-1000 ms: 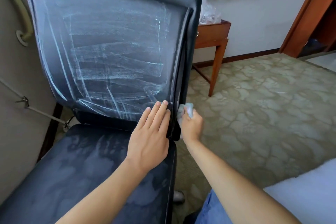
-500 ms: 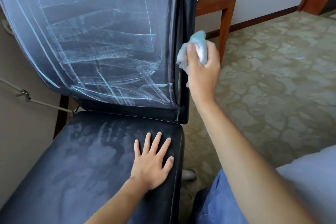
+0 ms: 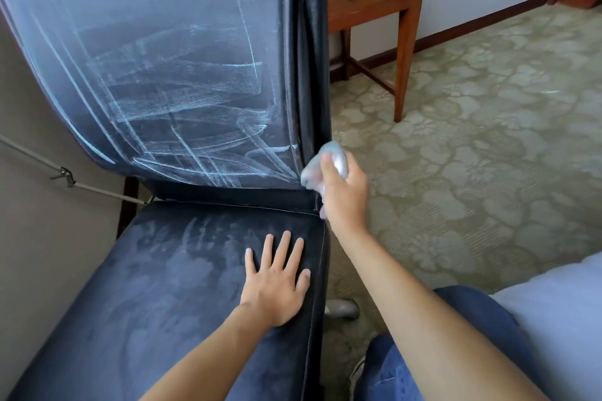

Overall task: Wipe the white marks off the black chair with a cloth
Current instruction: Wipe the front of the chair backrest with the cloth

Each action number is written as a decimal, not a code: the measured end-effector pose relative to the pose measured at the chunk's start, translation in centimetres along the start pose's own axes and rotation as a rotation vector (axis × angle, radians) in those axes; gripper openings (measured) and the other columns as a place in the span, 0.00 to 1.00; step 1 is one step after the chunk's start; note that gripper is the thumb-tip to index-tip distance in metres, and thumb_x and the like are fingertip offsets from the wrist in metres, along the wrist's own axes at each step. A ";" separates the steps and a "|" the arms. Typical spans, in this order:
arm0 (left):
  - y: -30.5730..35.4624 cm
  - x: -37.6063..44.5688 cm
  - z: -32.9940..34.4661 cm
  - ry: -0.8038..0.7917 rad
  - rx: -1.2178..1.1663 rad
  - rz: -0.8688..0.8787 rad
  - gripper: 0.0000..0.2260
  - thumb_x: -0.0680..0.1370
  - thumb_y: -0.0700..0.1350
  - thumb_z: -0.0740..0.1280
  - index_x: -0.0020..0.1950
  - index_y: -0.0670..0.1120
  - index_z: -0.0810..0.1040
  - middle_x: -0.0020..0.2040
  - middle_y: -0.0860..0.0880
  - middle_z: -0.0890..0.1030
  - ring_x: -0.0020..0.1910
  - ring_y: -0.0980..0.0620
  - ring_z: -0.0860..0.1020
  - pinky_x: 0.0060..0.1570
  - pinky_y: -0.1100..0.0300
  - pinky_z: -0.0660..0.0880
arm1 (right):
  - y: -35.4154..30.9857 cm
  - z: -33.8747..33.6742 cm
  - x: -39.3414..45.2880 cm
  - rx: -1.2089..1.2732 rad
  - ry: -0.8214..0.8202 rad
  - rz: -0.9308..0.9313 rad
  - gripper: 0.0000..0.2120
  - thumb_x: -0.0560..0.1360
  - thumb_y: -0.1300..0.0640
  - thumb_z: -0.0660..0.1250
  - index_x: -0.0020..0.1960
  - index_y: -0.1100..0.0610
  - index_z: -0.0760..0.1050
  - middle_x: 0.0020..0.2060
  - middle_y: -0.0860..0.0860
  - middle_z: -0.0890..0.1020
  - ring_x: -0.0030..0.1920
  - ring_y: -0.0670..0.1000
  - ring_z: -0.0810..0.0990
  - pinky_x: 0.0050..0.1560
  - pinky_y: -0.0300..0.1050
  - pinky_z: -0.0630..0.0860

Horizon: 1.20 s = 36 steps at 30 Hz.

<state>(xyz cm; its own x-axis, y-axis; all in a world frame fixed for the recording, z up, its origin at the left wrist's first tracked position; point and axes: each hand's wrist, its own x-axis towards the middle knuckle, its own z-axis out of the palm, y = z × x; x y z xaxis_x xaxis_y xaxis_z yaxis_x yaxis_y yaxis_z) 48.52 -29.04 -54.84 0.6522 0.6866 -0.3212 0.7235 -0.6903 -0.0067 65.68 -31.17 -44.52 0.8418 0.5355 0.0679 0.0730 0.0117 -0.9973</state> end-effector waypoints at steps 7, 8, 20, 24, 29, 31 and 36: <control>-0.2 -0.1 1.5 0.007 0.024 -0.015 0.29 0.85 0.61 0.38 0.85 0.54 0.44 0.86 0.50 0.52 0.84 0.41 0.54 0.75 0.33 0.50 | -12.7 2.4 7.0 0.165 0.187 -0.516 0.14 0.80 0.45 0.67 0.52 0.55 0.82 0.44 0.49 0.83 0.47 0.47 0.81 0.51 0.43 0.77; -0.3 0.2 1.9 0.029 -0.008 -0.042 0.29 0.86 0.61 0.41 0.86 0.52 0.48 0.84 0.48 0.61 0.82 0.39 0.61 0.71 0.33 0.55 | -13.2 2.9 7.5 0.153 0.216 -0.542 0.14 0.79 0.46 0.68 0.51 0.56 0.82 0.44 0.50 0.82 0.47 0.46 0.80 0.50 0.39 0.75; 0.6 0.0 1.0 -0.002 0.025 -0.026 0.36 0.74 0.64 0.25 0.83 0.56 0.30 0.82 0.53 0.29 0.81 0.45 0.27 0.77 0.33 0.32 | 3.4 1.9 -1.0 -0.004 0.031 0.041 0.09 0.82 0.45 0.62 0.48 0.48 0.75 0.38 0.44 0.79 0.41 0.48 0.79 0.47 0.54 0.79; 0.7 -0.4 0.6 0.024 0.013 -0.035 0.35 0.76 0.64 0.26 0.83 0.56 0.32 0.83 0.53 0.31 0.81 0.45 0.29 0.78 0.33 0.33 | 2.2 0.2 -0.9 -0.140 -0.050 0.004 0.09 0.83 0.44 0.62 0.46 0.47 0.72 0.38 0.43 0.78 0.41 0.47 0.78 0.43 0.48 0.75; 0.6 -1.0 1.3 0.064 0.004 -0.014 0.28 0.85 0.62 0.37 0.83 0.57 0.32 0.84 0.52 0.31 0.82 0.45 0.29 0.78 0.32 0.34 | -5.7 -0.6 0.0 -0.053 0.201 -0.496 0.14 0.80 0.44 0.66 0.54 0.55 0.79 0.48 0.51 0.81 0.47 0.45 0.77 0.50 0.37 0.74; 0.5 -1.0 1.4 0.077 -0.002 0.002 0.28 0.86 0.62 0.38 0.83 0.57 0.32 0.83 0.53 0.31 0.82 0.45 0.29 0.77 0.32 0.33 | -9.7 0.9 2.0 -0.127 0.285 -0.789 0.14 0.80 0.48 0.69 0.56 0.58 0.81 0.49 0.54 0.80 0.47 0.42 0.75 0.47 0.27 0.70; 0.2 -0.7 1.9 0.129 -0.050 0.002 0.28 0.85 0.62 0.38 0.84 0.57 0.34 0.83 0.53 0.32 0.82 0.45 0.30 0.77 0.33 0.32 | -8.6 2.5 4.0 -0.520 0.411 -1.076 0.06 0.75 0.57 0.74 0.47 0.60 0.81 0.42 0.57 0.77 0.38 0.51 0.75 0.33 0.39 0.70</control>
<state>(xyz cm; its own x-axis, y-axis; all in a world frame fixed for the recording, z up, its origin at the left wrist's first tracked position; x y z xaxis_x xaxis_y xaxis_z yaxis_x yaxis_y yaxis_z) 47.78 -30.05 -56.39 0.6748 0.7113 -0.1967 0.7306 -0.6815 0.0420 67.13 -27.01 -35.71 0.3225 0.1589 0.9331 0.9453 -0.1054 -0.3088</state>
